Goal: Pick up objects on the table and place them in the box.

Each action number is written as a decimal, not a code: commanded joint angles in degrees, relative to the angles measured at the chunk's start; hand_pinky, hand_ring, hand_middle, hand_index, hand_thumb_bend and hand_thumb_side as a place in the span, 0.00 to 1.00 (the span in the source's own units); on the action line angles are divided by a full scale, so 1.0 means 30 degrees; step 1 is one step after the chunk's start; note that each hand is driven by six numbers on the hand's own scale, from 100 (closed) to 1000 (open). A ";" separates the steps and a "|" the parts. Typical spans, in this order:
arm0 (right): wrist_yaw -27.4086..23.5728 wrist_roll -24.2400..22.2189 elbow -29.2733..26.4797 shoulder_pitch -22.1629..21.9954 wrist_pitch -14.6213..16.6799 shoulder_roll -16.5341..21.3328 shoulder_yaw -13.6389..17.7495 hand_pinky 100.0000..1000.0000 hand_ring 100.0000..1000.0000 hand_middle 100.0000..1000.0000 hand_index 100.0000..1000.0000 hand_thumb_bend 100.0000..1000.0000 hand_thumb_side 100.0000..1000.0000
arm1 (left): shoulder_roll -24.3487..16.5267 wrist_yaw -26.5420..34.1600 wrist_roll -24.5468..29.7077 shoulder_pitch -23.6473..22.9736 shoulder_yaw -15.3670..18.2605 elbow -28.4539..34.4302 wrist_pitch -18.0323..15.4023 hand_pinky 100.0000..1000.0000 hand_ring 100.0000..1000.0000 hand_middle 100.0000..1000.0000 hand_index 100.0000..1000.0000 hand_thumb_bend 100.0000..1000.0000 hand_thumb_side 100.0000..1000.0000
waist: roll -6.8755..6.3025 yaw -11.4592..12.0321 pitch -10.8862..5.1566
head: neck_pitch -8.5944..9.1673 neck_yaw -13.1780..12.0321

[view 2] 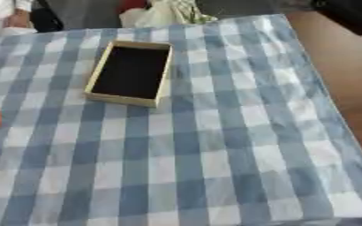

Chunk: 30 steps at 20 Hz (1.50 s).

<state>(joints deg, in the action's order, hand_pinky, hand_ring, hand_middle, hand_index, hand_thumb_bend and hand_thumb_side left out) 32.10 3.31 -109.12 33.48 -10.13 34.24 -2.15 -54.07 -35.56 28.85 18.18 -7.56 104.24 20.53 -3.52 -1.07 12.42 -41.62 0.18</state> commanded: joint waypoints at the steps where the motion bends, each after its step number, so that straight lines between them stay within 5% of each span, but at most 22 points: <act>1: -0.0098 -0.0024 -0.0076 0.0409 0.0069 0.0355 0.0140 0.70 0.70 0.74 0.81 0.26 0.81 | -0.1039 0.0026 0.0247 0.1185 0.0263 0.0233 0.0002 0.46 0.43 0.41 0.47 0.12 0.07 | -0.0020 -0.0021 -0.0264 | 0.0180 0.0048; 14: -0.0212 -0.0164 -0.0013 0.0753 0.0173 0.0252 0.0012 0.70 0.70 0.74 0.81 0.26 0.82 | 0.0257 -0.0627 0.1373 0.6702 -0.1339 -0.1555 -0.1237 0.55 0.51 0.48 0.56 0.13 0.04 | -0.0002 -0.0319 0.0001 | 0.0486 0.0051; 15: -0.0222 -0.0168 -0.0021 0.0786 0.0180 0.0226 0.0007 0.70 0.70 0.74 0.81 0.20 0.81 | 0.0512 -0.0723 0.1445 0.7226 -0.1537 -0.1836 -0.1355 0.55 0.51 0.49 0.57 0.13 0.04 | 0.0009 -0.0361 0.0022 | 0.0545 0.0046; 23: -0.0298 -0.0193 -0.0125 0.1133 0.0232 -0.0064 -0.0019 0.70 0.70 0.74 0.81 0.20 0.81 | 0.3271 -0.2298 0.1147 1.1259 -0.2835 -0.5144 -0.2481 0.55 0.50 0.47 0.56 0.14 0.03 | 0.0171 -0.0704 0.0274 | 0.0865 -0.0032; 30: -0.0368 -0.0193 -0.0182 0.1481 0.0251 -0.0335 -0.0023 0.70 0.70 0.74 0.81 0.19 0.81 | 0.5501 -0.2949 0.0242 1.3274 -0.3174 -0.7290 -0.3245 0.54 0.49 0.46 0.55 0.17 0.03 | 0.0267 -0.0863 0.0617 | 0.1084 0.0038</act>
<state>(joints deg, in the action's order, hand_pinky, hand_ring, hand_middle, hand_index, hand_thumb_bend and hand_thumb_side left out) 31.46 2.68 -108.78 36.89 -9.49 32.49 -2.53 -37.47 -43.92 30.19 56.51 -17.39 82.75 11.16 -2.93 -3.58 15.29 -39.07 0.19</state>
